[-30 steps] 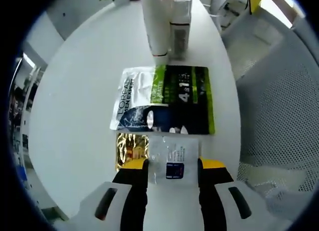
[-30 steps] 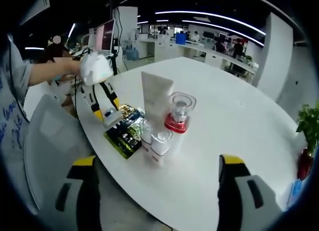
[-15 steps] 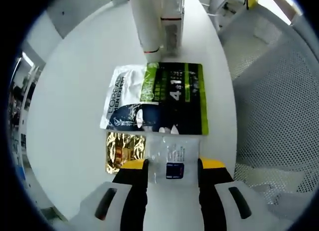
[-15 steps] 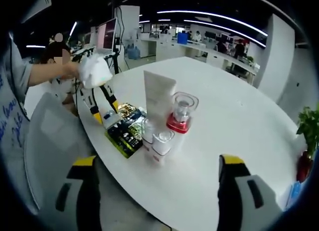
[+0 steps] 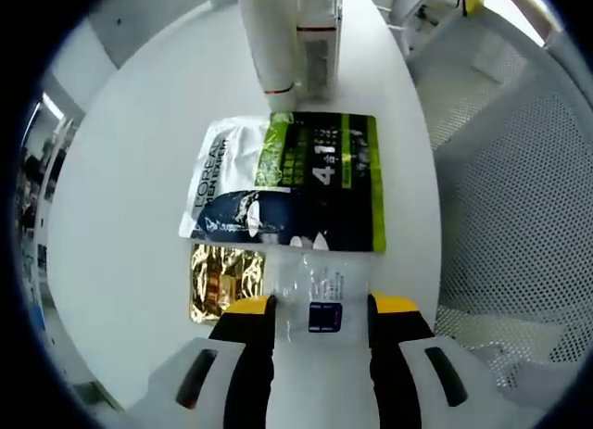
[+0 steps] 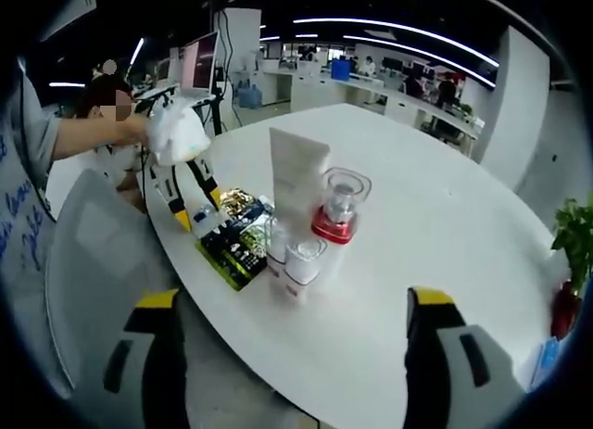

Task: Arrange the skincare products in the storage area until every visible bottle or jar stands upright without overlapping.

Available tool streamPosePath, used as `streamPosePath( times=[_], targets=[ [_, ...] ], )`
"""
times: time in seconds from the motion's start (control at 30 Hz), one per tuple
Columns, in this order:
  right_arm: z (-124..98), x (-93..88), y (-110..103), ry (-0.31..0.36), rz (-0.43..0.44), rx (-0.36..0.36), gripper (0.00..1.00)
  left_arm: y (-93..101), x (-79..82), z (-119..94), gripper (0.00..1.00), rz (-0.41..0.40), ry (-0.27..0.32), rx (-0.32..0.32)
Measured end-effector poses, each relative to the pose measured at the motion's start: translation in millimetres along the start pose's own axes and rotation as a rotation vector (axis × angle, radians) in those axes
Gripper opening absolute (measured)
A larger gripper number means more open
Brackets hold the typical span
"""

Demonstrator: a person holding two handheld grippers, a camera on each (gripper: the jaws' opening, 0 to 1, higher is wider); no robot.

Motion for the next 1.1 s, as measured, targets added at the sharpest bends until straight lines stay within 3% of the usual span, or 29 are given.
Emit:
streamPosePath(
  times=[0.53, 0.97, 1.1],
  targets=[
    [1.7, -1.8, 0.0, -0.008, 0.001, 0.001, 1.00, -0.6, -0.5, -0.7, 0.39, -0.007, 0.035, 0.025],
    [1.4, -1.8, 0.7, -0.009, -0.002, -0.002, 1.00, -3.4, -2.0, -3.7, 0.41, 0.006, 0.029, 0.059],
    [2.1, -1.3, -0.4, -0.008, -0.003, 0.000, 1.00, -2.0, 2.1, -11.2, 0.41, -0.020, 0.065, 0.071]
  ],
)
Point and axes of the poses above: the point that each gripper's makers call its tool centre point, and the gripper's own axes: z roughly forward along the fingers, y roughly to its right, x roughly out of its top, the point moved 2 cm from there along -z, roughly backward along the fingers, and after that the axes turned 10 degrees about z, right-handed, at the moved point
